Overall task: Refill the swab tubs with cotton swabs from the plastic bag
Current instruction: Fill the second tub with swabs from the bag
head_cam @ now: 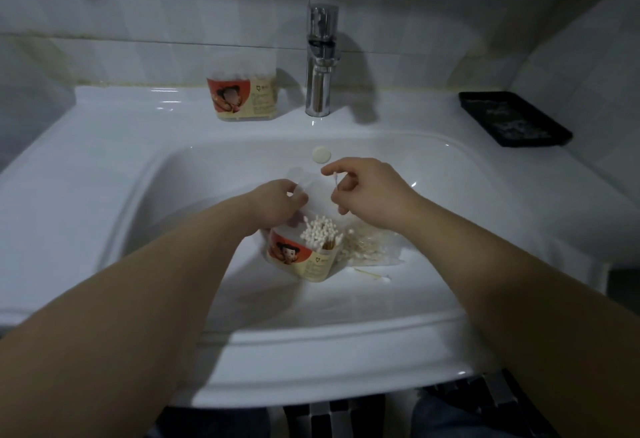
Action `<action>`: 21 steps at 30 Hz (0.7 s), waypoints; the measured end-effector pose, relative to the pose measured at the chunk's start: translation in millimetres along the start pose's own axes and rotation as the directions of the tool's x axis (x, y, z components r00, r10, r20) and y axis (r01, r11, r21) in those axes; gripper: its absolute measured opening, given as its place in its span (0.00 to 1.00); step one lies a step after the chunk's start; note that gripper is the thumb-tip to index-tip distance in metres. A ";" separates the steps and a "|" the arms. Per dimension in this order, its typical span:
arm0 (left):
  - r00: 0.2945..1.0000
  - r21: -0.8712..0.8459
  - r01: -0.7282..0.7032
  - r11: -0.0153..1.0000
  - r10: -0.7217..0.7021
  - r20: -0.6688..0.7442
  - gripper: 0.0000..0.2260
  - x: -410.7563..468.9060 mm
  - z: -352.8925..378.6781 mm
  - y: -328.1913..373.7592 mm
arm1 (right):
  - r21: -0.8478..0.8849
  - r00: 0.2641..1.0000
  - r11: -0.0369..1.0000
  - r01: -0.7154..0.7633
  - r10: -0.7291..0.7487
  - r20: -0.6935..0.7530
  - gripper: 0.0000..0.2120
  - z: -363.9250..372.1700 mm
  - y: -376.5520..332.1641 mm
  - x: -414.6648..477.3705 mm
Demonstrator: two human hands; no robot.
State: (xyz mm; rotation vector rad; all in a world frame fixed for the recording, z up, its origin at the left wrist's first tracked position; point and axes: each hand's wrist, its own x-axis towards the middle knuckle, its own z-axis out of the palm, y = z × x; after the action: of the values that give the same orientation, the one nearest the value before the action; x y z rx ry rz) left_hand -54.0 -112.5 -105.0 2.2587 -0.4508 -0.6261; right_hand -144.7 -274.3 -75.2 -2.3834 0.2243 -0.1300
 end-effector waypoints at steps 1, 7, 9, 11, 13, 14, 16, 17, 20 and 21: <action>1.000 0.002 0.002 1.000 -0.002 0.003 0.14 0.1 -0.1 0.4 | 0.058 1.000 0.998 -0.004 0.004 0.016 0.16 -5.0 -0.7 -1.6; 1.000 0.002 0.013 1.000 -0.013 0.002 0.14 2.8 -0.4 -2.1 | 0.078 0.980 0.997 0.031 -0.046 0.195 0.07 -12.6 -3.4 -12.7; 1.000 -0.004 0.012 1.000 -0.012 -0.002 0.14 3.2 0.5 -2.8 | -0.079 0.961 0.994 0.075 -0.051 0.271 0.07 -9.3 -0.1 -12.9; 1.000 -0.009 0.008 1.000 -0.008 -0.002 0.14 3.7 0.9 -3.4 | -0.261 0.921 0.952 0.160 -0.049 0.386 0.06 -5.2 2.5 -12.5; 1.000 -0.007 0.009 1.000 -0.009 -0.003 0.14 4.1 0.5 -4.0 | -0.319 0.911 0.927 0.198 -0.054 0.410 0.06 -3.2 1.4 -12.4; 1.000 -0.007 0.009 1.000 -0.009 -0.002 0.14 4.3 0.4 -4.3 | -0.307 0.923 0.933 0.188 -0.060 0.380 0.08 -3.8 0.1 -12.9; 1.000 -0.013 0.007 1.000 -0.007 0.000 0.14 5.8 0.8 -5.3 | -0.278 0.945 0.942 0.187 -0.095 0.314 0.12 -4.6 -1.7 -13.8; 1.000 -0.014 0.007 1.000 -0.007 0.001 0.14 6.4 1.0 -5.7 | -0.279 0.945 0.939 0.200 -0.110 0.307 0.13 -4.2 -2.0 -14.6; 1.000 -0.007 0.006 1.000 -0.006 -0.008 0.13 5.6 0.7 -5.5 | -0.294 0.926 0.932 0.211 -0.094 0.365 0.10 -0.1 -4.0 -16.6; 1.000 -0.004 0.006 1.000 -0.006 -0.010 0.13 5.1 0.6 -5.1 | -0.301 0.922 0.933 0.200 -0.075 0.380 0.10 0.3 -5.1 -17.2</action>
State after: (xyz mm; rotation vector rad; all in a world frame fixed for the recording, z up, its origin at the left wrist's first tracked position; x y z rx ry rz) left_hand -49.5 -111.9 -110.6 2.2594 -0.4381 -0.6182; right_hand -160.8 -267.0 -72.5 -2.7053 -0.1121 0.3087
